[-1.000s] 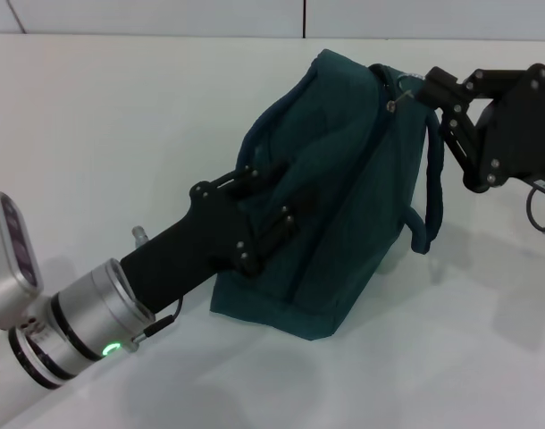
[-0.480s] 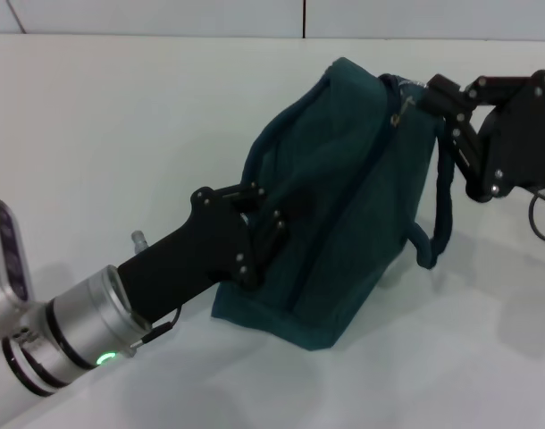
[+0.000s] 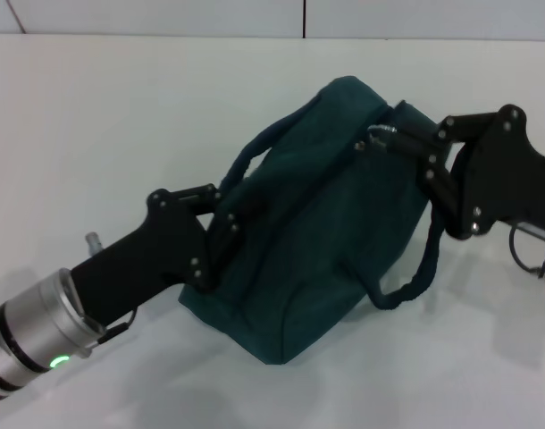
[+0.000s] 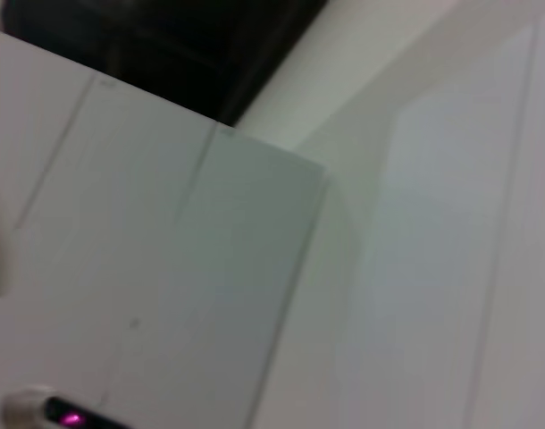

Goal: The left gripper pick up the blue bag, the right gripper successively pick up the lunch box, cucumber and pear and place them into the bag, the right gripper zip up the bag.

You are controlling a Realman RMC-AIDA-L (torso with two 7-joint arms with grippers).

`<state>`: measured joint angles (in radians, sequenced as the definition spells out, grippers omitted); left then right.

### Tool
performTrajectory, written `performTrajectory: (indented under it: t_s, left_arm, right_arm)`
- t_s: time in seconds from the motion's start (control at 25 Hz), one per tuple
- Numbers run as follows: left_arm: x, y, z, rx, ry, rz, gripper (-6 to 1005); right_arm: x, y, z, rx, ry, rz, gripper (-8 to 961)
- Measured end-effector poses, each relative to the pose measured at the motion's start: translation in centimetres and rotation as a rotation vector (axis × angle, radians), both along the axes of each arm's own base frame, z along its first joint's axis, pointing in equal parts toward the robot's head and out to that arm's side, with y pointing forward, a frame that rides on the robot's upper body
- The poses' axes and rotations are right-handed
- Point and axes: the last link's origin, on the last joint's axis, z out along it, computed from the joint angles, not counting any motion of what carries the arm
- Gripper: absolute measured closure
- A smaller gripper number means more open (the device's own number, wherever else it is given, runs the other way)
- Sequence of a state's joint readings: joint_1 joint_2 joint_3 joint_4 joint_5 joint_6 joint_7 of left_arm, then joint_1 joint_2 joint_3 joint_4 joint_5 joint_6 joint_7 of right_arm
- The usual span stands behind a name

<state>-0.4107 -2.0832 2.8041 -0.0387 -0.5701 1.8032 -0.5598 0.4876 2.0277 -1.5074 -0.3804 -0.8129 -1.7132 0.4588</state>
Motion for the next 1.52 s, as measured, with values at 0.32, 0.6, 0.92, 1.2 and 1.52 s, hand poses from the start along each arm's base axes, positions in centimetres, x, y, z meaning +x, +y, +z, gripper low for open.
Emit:
performTrajectory:
  t_s: [0.32,0.6,0.92,1.2,1.52]
  left_arm:
    - [-1.0,0.3,0.4,0.024,0.017,0.061,897]
    - [-1.1,0.8,0.7,0.048,0.009,0.084,898]
    - [-1.5,1.6,1.4,0.059,-0.017,0.140,899]
    - [-1.1,2.1,1.3,0.044,-0.013,0.125,961]
    - [-0.3,1.3,0.6,0.175,-0.049,0.117,971]
  right_arm:
    - [1.3,1.3,0.7,0.027,0.065,-0.172,937]
    - [2.4,1.9,0.9,0.040,0.066,-0.264,938]
    - [3.9,2.4,1.8,0.085,0.096,-0.357,938]
    - [3.8,2.5,1.6,0.078,0.086,-0.361,938]
    - [3.5,2.6,1.4,0.072,0.086,-0.347,939]
